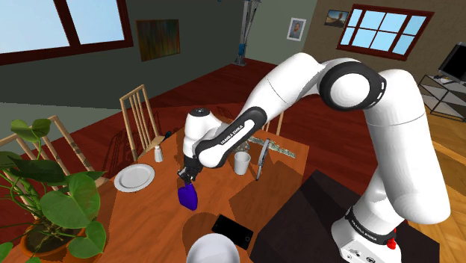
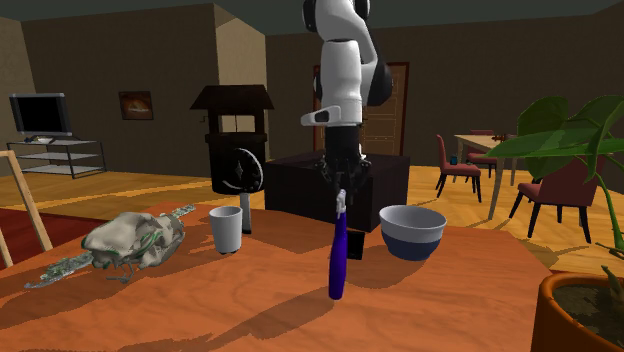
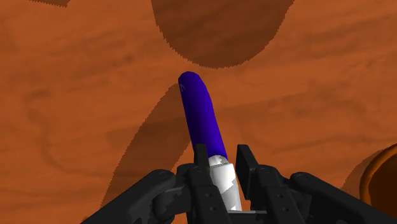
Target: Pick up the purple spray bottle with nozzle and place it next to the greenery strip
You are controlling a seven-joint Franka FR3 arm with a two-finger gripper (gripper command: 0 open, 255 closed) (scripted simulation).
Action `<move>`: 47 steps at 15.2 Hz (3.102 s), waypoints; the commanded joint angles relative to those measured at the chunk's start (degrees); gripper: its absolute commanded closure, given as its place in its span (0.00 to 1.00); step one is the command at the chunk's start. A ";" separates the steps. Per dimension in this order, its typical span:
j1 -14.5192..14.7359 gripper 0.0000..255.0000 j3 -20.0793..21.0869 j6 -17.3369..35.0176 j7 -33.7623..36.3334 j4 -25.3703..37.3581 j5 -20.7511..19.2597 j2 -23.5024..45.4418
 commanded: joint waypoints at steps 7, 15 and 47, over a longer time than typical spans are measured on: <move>-0.75 1.00 0.91 -3.97 -0.54 -0.46 0.96 -4.46; -1.38 1.00 1.74 -8.41 -1.08 -0.29 2.02 -8.76; -2.63 1.00 3.44 -28.91 -2.55 8.66 5.33 -20.56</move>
